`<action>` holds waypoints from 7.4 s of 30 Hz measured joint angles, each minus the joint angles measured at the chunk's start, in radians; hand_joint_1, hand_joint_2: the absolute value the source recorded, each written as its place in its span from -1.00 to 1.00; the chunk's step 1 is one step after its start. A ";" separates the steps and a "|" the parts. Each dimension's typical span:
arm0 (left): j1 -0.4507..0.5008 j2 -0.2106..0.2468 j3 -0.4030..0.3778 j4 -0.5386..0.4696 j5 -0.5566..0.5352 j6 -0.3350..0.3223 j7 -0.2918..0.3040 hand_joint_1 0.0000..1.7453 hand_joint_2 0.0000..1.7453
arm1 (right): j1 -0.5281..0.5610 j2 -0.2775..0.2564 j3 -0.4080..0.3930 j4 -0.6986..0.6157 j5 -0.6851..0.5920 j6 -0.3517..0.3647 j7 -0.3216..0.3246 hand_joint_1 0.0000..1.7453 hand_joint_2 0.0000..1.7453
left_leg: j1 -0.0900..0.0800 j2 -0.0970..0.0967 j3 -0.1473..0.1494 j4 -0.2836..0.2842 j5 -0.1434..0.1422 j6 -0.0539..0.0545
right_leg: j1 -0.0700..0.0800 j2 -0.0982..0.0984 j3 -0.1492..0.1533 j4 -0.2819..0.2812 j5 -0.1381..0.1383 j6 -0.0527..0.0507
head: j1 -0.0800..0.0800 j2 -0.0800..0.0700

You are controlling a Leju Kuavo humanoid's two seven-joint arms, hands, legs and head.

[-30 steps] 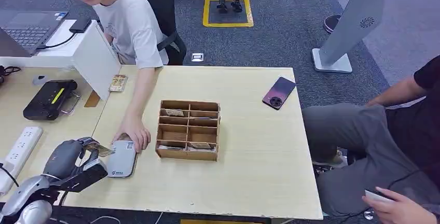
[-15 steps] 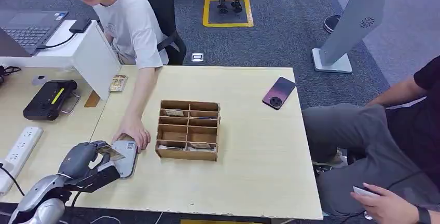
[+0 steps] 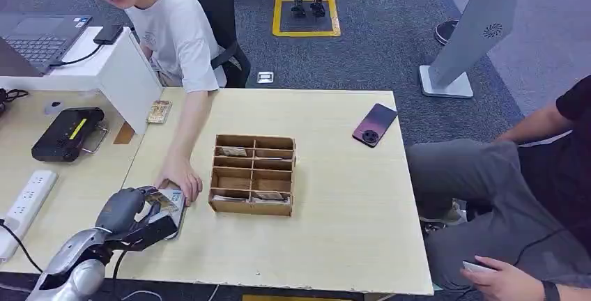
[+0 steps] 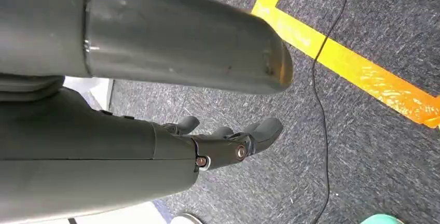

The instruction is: Pass the card to the sensor for recognition and then transmit it.

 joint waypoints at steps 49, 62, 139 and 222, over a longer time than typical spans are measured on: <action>-0.054 -0.029 -0.018 0.223 -0.112 0.097 0.055 1.00 1.00 | -0.001 0.006 0.031 -0.011 0.000 0.015 0.013 -1.00 -1.00 | 0.000 -0.001 0.011 -0.002 0.000 -0.001 | 0.000 -0.002 0.011 0.000 0.000 0.000 | 0.000 0.000; -0.055 -0.029 -0.018 0.230 -0.112 0.097 0.055 1.00 1.00 | -0.001 0.006 0.032 -0.011 0.000 0.015 0.013 -1.00 -1.00 | 0.000 -0.001 0.012 -0.002 0.000 -0.001 | 0.000 -0.002 0.012 0.000 0.000 0.000 | 0.000 0.000; -0.482 -0.027 0.227 -0.116 0.757 0.274 -0.148 1.00 1.00 | -0.006 0.006 0.067 -0.006 0.000 -0.003 0.000 -1.00 -1.00 | 0.009 -0.001 -0.019 0.005 0.015 -0.008 | 0.008 0.000 -0.018 0.002 0.016 -0.007 | 0.001 0.000; -0.399 0.009 0.068 -0.018 0.189 0.316 -0.182 -1.00 1.00 | -0.018 0.009 0.097 -0.014 -0.010 0.028 0.008 -1.00 -1.00 | 0.009 0.000 -0.020 0.005 0.014 -0.008 | 0.008 0.000 -0.019 0.002 0.015 -0.006 | 0.000 0.000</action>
